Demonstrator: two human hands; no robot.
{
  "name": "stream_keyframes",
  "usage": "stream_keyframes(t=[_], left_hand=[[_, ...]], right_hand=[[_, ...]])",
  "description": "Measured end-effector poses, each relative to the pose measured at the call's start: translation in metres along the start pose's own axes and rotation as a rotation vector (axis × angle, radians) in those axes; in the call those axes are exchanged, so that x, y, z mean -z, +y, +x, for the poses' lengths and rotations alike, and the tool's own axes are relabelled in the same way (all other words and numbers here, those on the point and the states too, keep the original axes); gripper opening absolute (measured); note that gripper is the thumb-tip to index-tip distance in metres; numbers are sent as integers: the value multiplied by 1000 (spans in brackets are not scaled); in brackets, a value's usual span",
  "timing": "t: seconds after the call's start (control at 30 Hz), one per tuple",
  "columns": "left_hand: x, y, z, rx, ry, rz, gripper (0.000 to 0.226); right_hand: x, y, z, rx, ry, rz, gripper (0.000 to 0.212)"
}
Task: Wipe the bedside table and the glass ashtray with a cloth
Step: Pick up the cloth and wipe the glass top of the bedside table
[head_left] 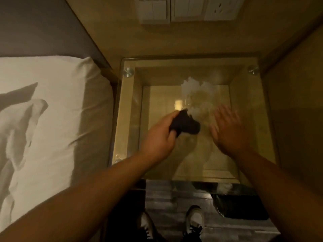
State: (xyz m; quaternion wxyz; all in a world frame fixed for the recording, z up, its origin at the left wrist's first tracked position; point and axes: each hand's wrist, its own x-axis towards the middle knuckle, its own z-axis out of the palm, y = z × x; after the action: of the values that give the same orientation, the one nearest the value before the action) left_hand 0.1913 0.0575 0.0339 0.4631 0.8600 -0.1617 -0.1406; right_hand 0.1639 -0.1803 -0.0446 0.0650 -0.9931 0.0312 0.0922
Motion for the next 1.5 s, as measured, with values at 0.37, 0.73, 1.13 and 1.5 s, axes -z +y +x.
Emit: stream_keyframes(t=[0.37,0.73,1.13,1.5], left_hand=[[-14,-49,244,-254,-263,842,68],[-30,-52,119,-316,-314,876,71],[-73,-54,-94,-374,-404,897,89],[-64,-42,-120,-384,-341,454,58]], right_hand=[[-6,2,1,13,88,27,62],[-1,1,2,22,50,39,62],[6,7,-4,41,1,148,67],[10,59,-39,-76,-6,19,68]])
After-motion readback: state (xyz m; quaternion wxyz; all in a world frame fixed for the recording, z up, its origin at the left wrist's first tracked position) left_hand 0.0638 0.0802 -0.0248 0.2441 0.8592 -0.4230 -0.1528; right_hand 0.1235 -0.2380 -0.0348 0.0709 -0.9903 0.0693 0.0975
